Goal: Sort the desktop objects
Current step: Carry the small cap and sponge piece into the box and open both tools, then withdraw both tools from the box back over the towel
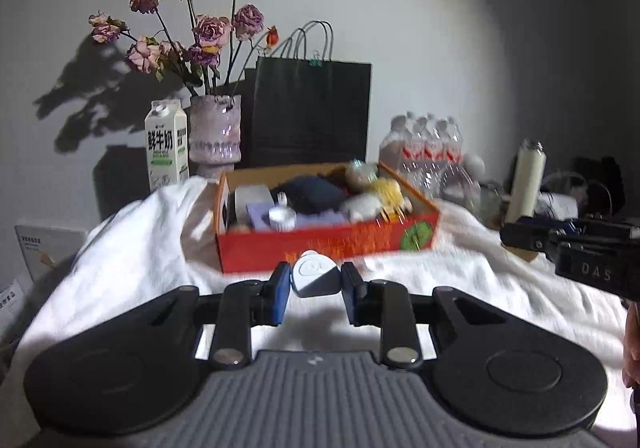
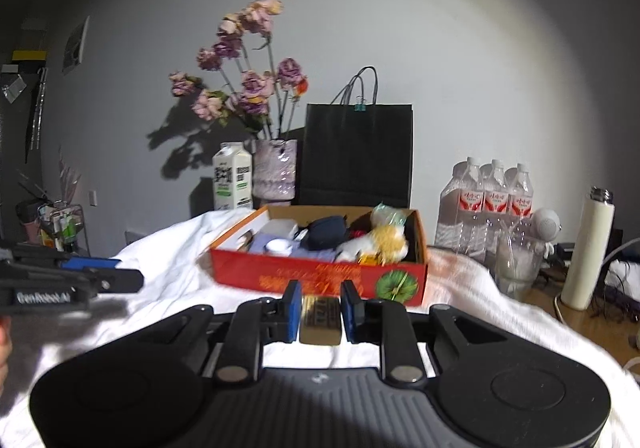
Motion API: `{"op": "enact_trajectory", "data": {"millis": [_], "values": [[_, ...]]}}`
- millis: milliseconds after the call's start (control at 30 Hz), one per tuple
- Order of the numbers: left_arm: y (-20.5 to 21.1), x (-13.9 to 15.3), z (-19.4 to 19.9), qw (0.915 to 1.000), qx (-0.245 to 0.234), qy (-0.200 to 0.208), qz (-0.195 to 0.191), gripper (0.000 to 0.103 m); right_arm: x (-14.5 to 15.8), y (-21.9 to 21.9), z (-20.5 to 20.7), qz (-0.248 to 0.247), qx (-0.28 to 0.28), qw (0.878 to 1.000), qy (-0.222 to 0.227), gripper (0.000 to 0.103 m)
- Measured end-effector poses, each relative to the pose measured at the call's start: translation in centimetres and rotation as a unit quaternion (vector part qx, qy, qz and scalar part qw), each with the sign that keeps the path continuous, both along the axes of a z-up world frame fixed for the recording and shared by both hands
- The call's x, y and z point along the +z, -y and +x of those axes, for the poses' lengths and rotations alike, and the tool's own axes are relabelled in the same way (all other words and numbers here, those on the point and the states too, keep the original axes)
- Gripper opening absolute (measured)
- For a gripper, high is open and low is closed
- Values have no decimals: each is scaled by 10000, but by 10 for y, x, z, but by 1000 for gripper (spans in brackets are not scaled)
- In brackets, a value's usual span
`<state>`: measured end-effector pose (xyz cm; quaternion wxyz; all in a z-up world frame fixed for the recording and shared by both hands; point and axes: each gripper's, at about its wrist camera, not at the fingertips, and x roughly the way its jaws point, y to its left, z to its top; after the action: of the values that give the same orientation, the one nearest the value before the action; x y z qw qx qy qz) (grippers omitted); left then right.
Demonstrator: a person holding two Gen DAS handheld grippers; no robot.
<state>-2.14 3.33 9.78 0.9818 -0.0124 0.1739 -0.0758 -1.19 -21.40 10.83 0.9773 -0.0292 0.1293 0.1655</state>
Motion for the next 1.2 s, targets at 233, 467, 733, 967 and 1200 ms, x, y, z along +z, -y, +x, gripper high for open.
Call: {"op": "enact_trajectory", "data": {"millis": [233,467,733,967,1200], "values": [[-6,23,106,9988,-3,-308,-383,28,13,10,108,176,90,9987,-461,19],[11,-1,219,9927,-5,-1056,-587,28,9,18,224,430,-1,9900,-1345,19],[24,-37,286,9835,46,-1709,-598,48,-24,17,300,269,-458,9698,-2382,22],[21,-31,283,9844,63,-1668,-552,69,-18,9,297,55,-571,9731,-2230,35],[11,-8,250,9897,490,-1342,-126,91,-2,-1,263,45,-420,9792,-1986,60]]}}
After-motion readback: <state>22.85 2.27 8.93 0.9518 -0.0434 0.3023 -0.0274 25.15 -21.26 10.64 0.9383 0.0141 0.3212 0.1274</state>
